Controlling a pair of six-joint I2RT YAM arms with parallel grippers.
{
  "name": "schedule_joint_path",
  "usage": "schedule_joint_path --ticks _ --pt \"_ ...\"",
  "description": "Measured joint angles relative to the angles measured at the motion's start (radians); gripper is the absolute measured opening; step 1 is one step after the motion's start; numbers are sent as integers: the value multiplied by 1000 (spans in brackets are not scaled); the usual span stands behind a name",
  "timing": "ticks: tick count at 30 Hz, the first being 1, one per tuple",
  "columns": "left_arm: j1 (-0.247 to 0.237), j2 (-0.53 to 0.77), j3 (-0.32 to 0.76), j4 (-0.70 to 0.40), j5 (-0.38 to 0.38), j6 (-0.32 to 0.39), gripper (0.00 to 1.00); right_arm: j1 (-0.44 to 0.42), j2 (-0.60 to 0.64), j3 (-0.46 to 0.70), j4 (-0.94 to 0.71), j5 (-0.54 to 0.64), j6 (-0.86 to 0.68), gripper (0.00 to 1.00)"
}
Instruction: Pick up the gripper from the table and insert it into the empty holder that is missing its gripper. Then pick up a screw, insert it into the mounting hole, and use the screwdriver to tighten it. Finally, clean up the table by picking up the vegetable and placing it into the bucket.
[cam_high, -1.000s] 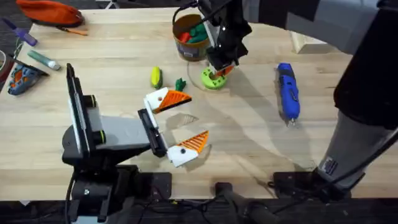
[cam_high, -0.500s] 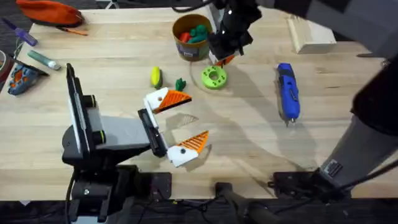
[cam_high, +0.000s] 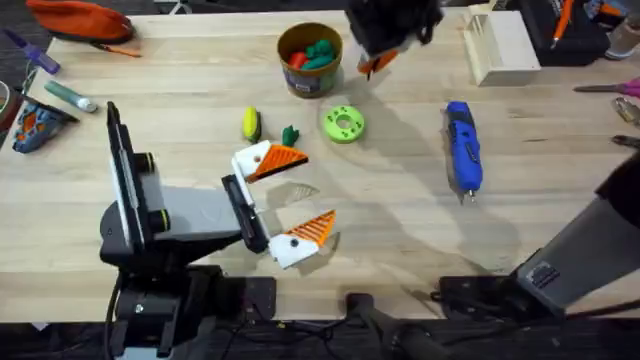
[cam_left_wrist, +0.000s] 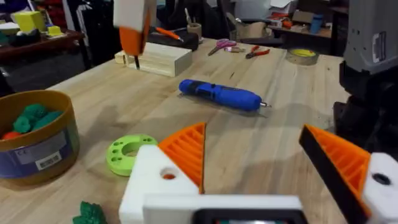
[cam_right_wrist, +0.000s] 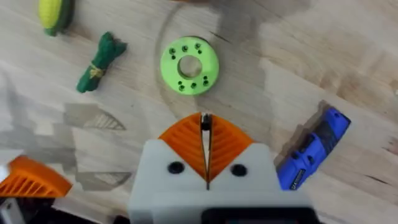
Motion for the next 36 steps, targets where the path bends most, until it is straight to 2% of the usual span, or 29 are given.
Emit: schedule_joint_path --ticks 5,10,16,27,28,36 --pt "0 0 0 0 0 0 985 36 -10 144 -62 2 0 6" --pt "0 0 0 0 0 0 985 132 -10 233 -73 1 -1 6" --pt "0 0 0 0 0 0 985 249 -10 244 -74 1 -1 6" --pt "0 0 0 0 0 0 985 382 -10 244 -74 1 -18 6" --pt "0 0 0 0 0 0 985 413 -10 244 -74 1 -26 6" --pt "0 0 0 0 0 0 985 463 -9 244 -74 -2 -39 6"
